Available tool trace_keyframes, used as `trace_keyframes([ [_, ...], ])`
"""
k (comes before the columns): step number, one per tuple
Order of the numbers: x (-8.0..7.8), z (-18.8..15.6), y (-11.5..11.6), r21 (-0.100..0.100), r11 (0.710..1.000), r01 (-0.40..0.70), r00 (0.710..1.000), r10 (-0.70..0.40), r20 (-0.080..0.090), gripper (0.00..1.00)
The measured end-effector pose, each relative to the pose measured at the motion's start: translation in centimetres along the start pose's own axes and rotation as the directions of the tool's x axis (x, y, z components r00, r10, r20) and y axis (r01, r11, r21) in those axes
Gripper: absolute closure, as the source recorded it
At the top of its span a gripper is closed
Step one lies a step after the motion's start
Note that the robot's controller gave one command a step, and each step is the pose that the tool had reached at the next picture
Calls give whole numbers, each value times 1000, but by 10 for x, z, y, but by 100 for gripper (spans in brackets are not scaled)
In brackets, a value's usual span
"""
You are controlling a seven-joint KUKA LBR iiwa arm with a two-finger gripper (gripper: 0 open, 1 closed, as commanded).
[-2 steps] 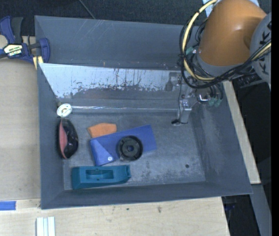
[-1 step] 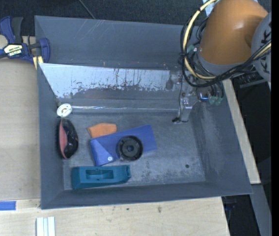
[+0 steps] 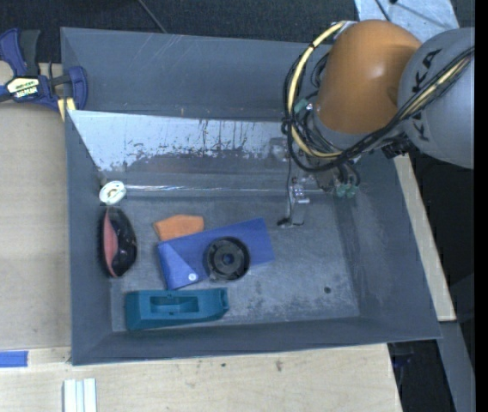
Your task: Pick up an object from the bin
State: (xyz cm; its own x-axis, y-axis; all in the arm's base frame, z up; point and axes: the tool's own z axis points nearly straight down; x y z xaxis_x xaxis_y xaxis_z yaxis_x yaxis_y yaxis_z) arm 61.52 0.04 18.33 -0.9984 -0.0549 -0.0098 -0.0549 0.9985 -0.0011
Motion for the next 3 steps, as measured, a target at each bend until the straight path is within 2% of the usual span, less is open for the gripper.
trace_keyframes([
  [1, 15, 46, 30, -2, 987, 162, 987, -162, -7, 0],
  [2, 1, 77, 37, -2, 978, 208, 978, -208, -3, 0],
  [3, 18, 98, 52, 0, 935, 355, 935, -355, -1, 0],
])
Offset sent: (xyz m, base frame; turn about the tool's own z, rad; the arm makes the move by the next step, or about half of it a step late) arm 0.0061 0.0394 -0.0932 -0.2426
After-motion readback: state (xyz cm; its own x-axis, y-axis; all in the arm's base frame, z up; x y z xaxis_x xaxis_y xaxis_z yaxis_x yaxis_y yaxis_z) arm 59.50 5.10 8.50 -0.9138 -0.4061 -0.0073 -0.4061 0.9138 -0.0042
